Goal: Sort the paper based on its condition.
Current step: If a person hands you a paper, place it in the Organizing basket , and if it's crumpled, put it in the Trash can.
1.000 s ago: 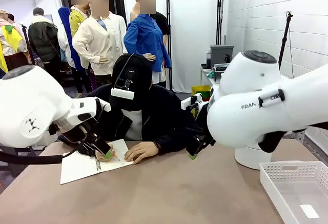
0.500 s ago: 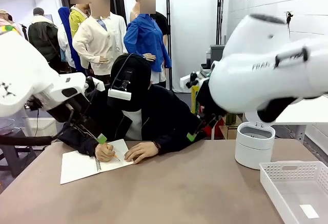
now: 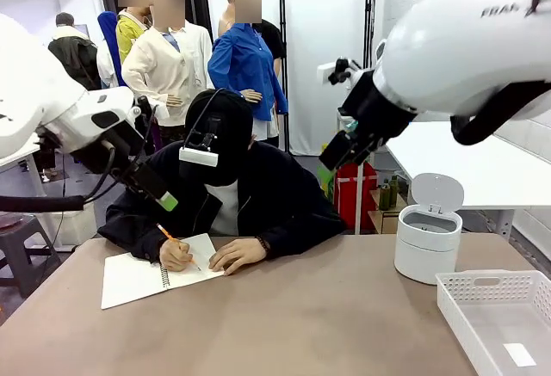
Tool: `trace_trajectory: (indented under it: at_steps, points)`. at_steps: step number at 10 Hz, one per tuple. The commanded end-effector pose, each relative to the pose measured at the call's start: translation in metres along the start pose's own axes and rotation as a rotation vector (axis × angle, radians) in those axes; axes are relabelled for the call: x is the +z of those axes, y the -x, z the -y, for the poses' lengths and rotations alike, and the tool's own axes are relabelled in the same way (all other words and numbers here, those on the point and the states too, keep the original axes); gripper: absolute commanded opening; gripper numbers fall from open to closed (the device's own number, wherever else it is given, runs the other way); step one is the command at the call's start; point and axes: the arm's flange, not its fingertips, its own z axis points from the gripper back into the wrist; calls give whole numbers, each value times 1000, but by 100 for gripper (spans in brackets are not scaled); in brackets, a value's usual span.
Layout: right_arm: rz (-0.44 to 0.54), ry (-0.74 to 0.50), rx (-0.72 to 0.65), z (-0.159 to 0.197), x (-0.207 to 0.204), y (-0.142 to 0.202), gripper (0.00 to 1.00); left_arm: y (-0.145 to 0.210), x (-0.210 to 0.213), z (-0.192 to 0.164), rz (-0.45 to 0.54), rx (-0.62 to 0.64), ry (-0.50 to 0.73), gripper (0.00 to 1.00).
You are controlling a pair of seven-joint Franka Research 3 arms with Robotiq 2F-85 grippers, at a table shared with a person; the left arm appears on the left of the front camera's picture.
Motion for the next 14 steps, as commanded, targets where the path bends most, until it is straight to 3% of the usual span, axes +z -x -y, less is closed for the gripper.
trace_trajectory:
  at_steps: [1,5,8,9,14]
  points:
    - [43,-30,17,0,19,-7,100,-14,12,-15,46,-7,39,100]
    - [136,16,-26,12,70,-3,100,-18,54,-16,131,-21,13,100]
    - [128,102,0,10,73,-1,100,-16,58,-13,131,-28,36,100]
    - [149,48,-34,15,80,-6,100,-21,61,-11,134,-4,-11,100]
    - [149,48,-34,15,80,-6,100,-21,61,-9,130,-8,-9,100]
